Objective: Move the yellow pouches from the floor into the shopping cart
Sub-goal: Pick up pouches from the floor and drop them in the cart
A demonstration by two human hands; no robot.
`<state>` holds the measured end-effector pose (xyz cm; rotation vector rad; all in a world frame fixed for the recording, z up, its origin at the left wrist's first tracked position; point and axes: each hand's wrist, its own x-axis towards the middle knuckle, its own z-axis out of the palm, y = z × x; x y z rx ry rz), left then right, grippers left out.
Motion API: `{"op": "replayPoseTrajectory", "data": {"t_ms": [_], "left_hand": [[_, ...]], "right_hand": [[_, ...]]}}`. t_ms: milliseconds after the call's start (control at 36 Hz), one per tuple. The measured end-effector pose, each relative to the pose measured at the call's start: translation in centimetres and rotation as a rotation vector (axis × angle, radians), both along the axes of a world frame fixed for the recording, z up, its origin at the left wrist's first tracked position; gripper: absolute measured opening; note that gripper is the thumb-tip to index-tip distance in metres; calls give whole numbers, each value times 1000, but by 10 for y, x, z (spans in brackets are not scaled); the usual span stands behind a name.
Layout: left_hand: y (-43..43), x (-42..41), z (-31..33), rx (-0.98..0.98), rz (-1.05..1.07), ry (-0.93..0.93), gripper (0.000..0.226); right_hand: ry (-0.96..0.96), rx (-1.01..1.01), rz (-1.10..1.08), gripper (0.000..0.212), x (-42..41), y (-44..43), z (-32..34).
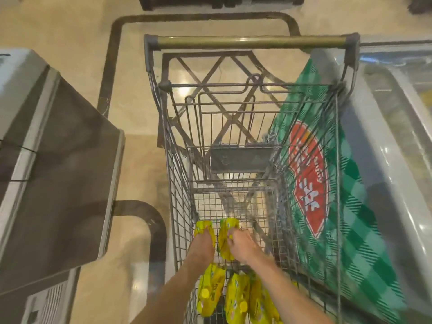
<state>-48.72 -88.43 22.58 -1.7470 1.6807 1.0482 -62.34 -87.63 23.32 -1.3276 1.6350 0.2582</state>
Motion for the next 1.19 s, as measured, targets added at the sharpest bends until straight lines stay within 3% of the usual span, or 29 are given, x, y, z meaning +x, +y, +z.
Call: {"op": "replayPoseTrajectory", "data": {"t_ms": [139,250,361,583,722,861,1028,1194], "left_hand": [[-5,-5,3,24,-16,7,49],[-5,-6,12,23,1,5,60],[-15,-4,43,-96,7,76,54],[-67,13,160,-387,2,240,43],[-83,14,249,-484,-116,408,45],[-84,11,320,-597,-246,450,45],[-70,14,363,-684,-311,463,41],[-46,19,367,-667,-396,480,36]], "right_hand": [[4,-38,-1,24,3,-2,-6],[40,-37,-15,33,3,3,-2],[66,-19,-40,45,-5,8,17],[5,-256,-127,32,-46,-11,118],[-61,-513,-158,30,-70,-28,208],[-87,-736,-179,31,-74,-26,287],[-82,-803,-175,30,-67,-14,333],[-58,-859,-227,31,-61,16,343]]}}
